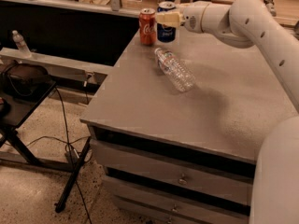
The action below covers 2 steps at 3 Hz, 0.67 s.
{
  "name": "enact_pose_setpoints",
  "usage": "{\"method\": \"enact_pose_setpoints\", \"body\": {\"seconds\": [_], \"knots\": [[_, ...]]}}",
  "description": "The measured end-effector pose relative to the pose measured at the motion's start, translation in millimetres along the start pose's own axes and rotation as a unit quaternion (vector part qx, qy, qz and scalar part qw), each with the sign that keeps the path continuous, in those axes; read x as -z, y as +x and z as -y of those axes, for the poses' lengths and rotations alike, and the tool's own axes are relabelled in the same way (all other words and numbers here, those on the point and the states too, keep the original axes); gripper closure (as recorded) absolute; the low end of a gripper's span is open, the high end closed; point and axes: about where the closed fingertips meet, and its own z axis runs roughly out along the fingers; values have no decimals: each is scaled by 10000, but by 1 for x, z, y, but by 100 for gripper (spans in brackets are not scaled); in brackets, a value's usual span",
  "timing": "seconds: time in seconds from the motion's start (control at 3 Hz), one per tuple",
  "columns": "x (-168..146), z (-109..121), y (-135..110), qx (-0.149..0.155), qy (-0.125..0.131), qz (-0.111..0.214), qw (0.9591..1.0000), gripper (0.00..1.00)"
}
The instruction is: Move pepsi can near coke can
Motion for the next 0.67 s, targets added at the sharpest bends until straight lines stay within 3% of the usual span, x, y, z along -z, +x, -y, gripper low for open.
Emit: {"method": "enact_pose_setpoints", "body": {"seconds": [0.67], "knots": [[-2, 3, 16, -114, 130, -47, 9998, 50]]}}
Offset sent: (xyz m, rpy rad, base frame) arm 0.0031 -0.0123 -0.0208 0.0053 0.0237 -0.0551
